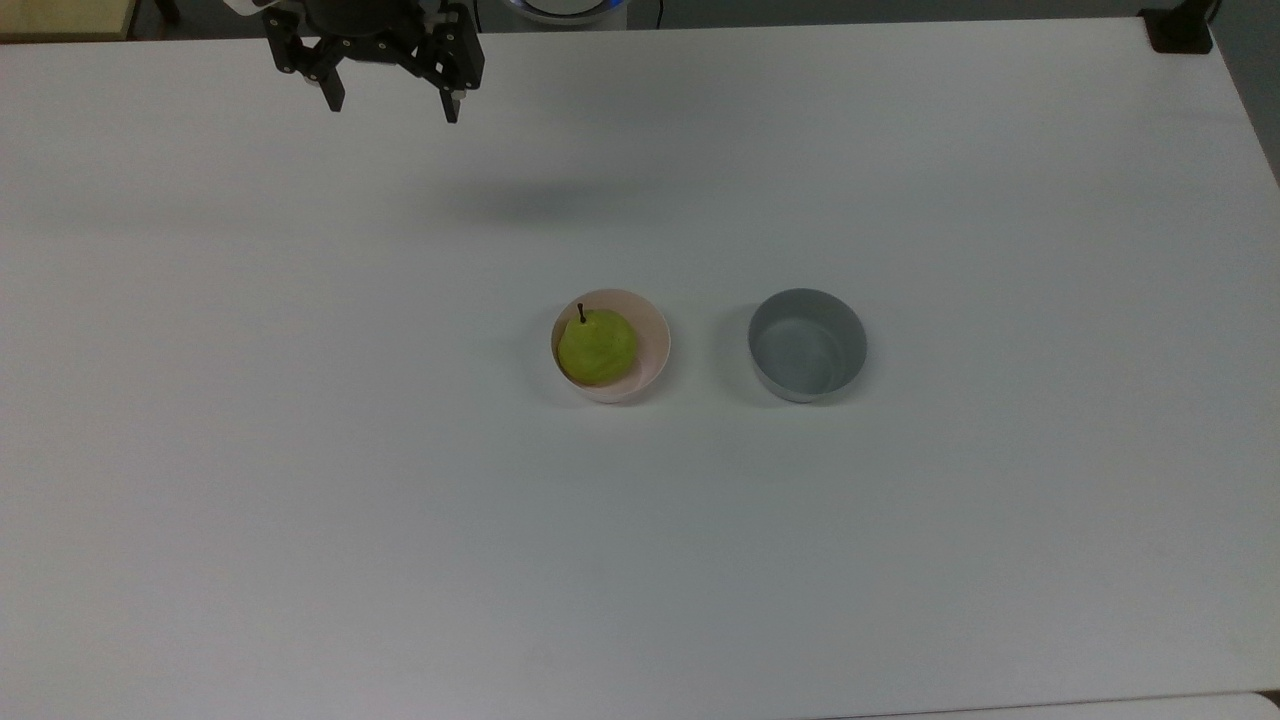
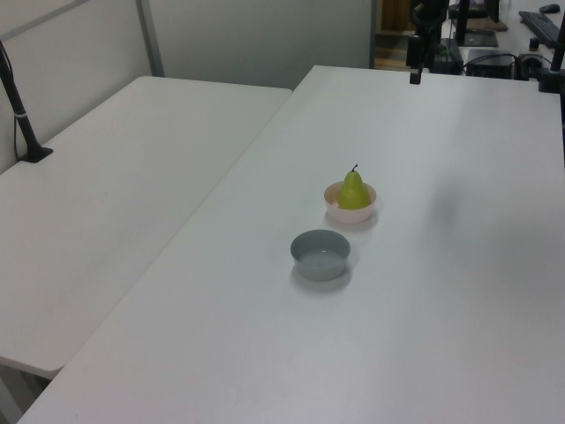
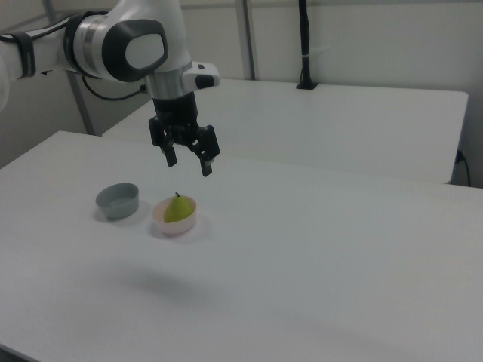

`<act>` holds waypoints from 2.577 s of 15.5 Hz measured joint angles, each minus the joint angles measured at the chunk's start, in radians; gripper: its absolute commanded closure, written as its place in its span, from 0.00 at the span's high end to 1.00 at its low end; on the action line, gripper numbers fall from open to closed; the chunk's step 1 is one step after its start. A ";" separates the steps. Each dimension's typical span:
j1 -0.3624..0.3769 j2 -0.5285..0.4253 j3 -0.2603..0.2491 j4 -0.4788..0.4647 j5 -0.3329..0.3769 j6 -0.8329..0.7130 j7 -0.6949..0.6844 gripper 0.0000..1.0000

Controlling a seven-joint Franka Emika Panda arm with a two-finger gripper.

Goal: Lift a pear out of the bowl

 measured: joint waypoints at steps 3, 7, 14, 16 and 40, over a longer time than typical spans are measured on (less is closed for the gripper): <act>-0.001 -0.001 -0.013 0.003 -0.002 0.000 0.000 1.00; -0.001 -0.001 -0.032 0.008 -0.002 0.000 -0.008 1.00; 0.000 -0.001 -0.032 0.008 -0.002 0.000 -0.022 1.00; 0.003 -0.001 -0.032 0.008 -0.002 0.000 -0.024 1.00; 0.290 0.344 -0.084 0.073 -0.001 0.197 0.067 1.00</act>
